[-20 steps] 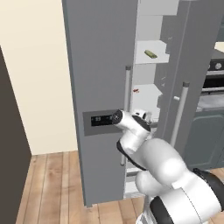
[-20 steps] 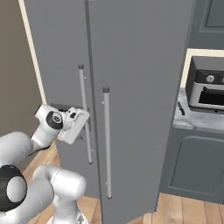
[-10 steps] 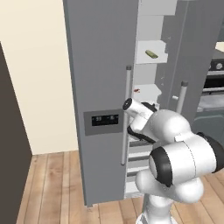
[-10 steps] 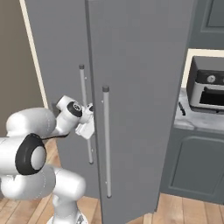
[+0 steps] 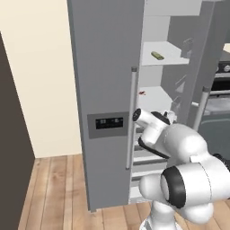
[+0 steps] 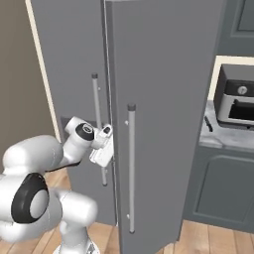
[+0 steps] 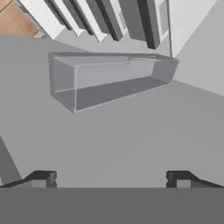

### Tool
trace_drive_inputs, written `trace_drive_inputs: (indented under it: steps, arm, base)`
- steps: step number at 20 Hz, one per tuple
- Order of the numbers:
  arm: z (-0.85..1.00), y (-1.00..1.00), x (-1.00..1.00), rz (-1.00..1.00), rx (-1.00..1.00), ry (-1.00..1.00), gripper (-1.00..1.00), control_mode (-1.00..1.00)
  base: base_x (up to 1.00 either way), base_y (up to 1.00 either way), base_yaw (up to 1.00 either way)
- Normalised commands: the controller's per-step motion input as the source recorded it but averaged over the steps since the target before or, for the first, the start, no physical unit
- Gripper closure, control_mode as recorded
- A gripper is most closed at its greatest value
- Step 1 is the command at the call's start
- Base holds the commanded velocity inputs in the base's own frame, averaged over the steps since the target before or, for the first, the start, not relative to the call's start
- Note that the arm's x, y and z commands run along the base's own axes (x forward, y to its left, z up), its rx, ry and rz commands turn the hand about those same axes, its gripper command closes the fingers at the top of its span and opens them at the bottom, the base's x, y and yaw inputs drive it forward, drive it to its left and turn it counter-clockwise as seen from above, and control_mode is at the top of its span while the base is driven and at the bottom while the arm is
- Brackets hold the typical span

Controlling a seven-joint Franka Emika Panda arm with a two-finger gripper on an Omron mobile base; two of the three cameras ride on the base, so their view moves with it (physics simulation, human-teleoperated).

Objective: Retrieve the butter from the fridge and place it on a plate on the dining table. Then retrieve the butter knife by the fridge and place it near the plate.

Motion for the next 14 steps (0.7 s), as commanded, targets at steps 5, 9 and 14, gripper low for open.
trace_drive_inputs:
  steps: [5,9,14]
  arm:
    - [0.12,-1.0,-0.4,-0.19,0.0,0.13,-1.0,-1.0]
    - [0.17,-1.0,-0.29,-0.19,0.0,0.14,-1.0,-1.0]
    - [0.2,-1.0,-0.08,-0.16,0.0,0.16,-1.0,-1.0]
  base:
    - [0.0,0.0,0.0]
    - [0.0,0.0,0.0]
    - [0.0,0.0,0.0]
